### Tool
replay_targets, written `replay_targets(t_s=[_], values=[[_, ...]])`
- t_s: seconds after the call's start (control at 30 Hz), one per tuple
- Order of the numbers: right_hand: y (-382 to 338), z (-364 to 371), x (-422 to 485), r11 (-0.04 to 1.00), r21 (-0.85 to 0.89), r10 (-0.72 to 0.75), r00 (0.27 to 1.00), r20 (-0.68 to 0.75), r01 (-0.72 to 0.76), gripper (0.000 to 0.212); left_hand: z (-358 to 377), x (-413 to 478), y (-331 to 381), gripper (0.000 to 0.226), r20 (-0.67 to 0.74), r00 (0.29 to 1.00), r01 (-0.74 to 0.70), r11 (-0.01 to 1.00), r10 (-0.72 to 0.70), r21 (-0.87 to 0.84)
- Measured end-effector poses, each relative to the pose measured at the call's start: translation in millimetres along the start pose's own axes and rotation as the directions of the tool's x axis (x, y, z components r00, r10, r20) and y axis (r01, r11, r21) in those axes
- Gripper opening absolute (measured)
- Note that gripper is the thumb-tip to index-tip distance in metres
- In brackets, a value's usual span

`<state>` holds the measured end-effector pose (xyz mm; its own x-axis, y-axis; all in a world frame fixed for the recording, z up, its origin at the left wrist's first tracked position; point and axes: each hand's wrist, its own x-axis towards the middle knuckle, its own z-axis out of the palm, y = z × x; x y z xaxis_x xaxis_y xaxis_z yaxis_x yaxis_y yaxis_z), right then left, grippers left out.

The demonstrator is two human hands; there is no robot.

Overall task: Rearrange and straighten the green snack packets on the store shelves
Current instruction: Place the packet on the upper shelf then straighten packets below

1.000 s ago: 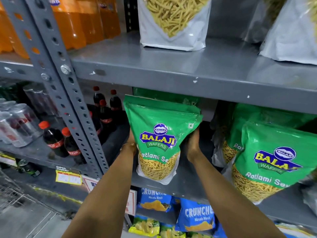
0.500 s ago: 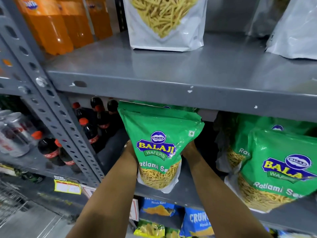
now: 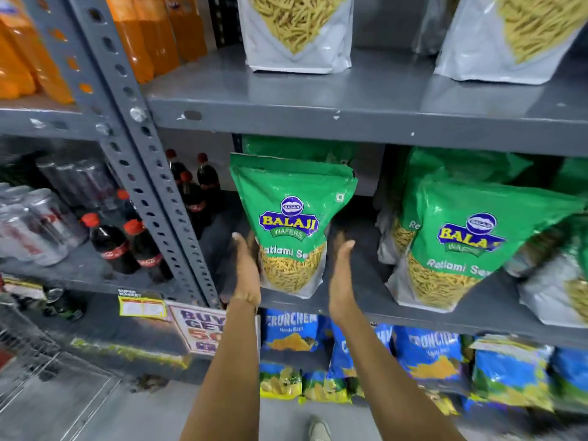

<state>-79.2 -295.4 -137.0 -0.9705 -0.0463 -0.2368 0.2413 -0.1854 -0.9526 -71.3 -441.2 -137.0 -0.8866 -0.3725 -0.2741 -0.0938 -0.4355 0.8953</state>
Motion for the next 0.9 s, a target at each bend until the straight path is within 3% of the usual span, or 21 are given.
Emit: replay_targets(t_s=[0.07, 0.2, 0.27, 0.3, 0.37, 0.43, 0.5, 0.57, 0.63, 0.73, 0.77, 0.8, 0.83, 0.87, 0.9], values=[[12, 13, -15, 0.995, 0.062, -0.079, 0.992, 0.101, 0.073, 0.053, 0, -18, -11, 0.066, -0.002, 0.997, -0.072, 0.997, 0.072, 0.003], [12, 28, -13, 0.993, 0.015, -0.115, 0.987, 0.114, 0.114, 0.077, 12, -28, -10, 0.055, -0.046, 0.986, -0.150, 0.980, 0.157, 0.128], [4, 22, -23, 0.989, -0.013, -0.149, 0.986, 0.076, 0.151, 0.073, 18, -33, -11, 0.066, -0.129, 0.974, -0.169, 0.974, 0.188, 0.148], [3, 13, -26, 0.986, -0.018, -0.162, 0.986, 0.032, 0.163, 0.069, 20, -36, -16, 0.075, -0.205, 0.949, -0.197, 0.959, 0.239, 0.205], [5, -11, -31, 0.978, 0.113, -0.170, 0.985, -0.031, 0.172, 0.056, 26, -55, -29, 0.071, -0.292, 0.863, -0.306, 0.886, 0.412, 0.348], [4, -47, -42, 0.953, 0.194, -0.212, 0.970, -0.117, 0.232, 0.048, 39, -91, -46, 0.066, -0.162, 0.755, -0.511, 0.725, 0.635, 0.462], [-1, -85, -52, 0.928, 0.145, -0.284, 0.902, -0.326, 0.344, 0.039, 57, -116, -65, 0.067, 0.060, 0.651, -0.685, 0.551, 0.757, 0.476], [-10, -130, -55, 0.909, 0.076, -0.313, 0.790, -0.526, 0.411, 0.037, 87, -125, -81, 0.066, 0.234, 0.648, -0.741, 0.529, 0.725, 0.413], [-23, -176, -45, 0.910, 0.034, -0.302, 0.717, -0.628, 0.414, 0.043, 128, -126, -87, 0.060, 0.278, 0.731, -0.681, 0.646, 0.623, 0.343], [-48, -227, -12, 0.953, -0.003, -0.241, 0.750, -0.616, 0.303, 0.050, 179, -95, -92, 0.046, 0.169, 0.904, -0.423, 0.882, 0.394, 0.209], [-57, -238, 6, 0.959, -0.045, -0.238, 0.707, -0.665, 0.281, 0.052, 189, -76, -92, 0.049, 0.151, 0.942, -0.322, 0.934, 0.299, 0.157], [-71, -242, 17, 0.914, 0.172, -0.143, 0.689, -0.710, 0.367, 0.054, 199, -56, -94, 0.054, 0.156, 0.966, -0.226, 0.966, 0.205, 0.125], [-74, -248, 28, 0.730, 0.572, 0.073, 0.789, -0.610, 0.374, 0.057, 205, -41, -95, 0.060, 0.185, 0.974, -0.151, 0.983, 0.131, 0.101], [-80, -246, 29, 0.684, 0.662, 0.112, 0.852, -0.511, 0.307, 0.058, 214, -30, -98, 0.061, 0.219, 0.972, -0.105, 0.992, 0.086, 0.073], [-77, -242, 36, 0.860, 0.430, 0.011, 0.833, -0.552, 0.274, 0.057, 222, -29, -96, 0.054, 0.222, 0.973, -0.077, 0.996, 0.067, 0.036]])
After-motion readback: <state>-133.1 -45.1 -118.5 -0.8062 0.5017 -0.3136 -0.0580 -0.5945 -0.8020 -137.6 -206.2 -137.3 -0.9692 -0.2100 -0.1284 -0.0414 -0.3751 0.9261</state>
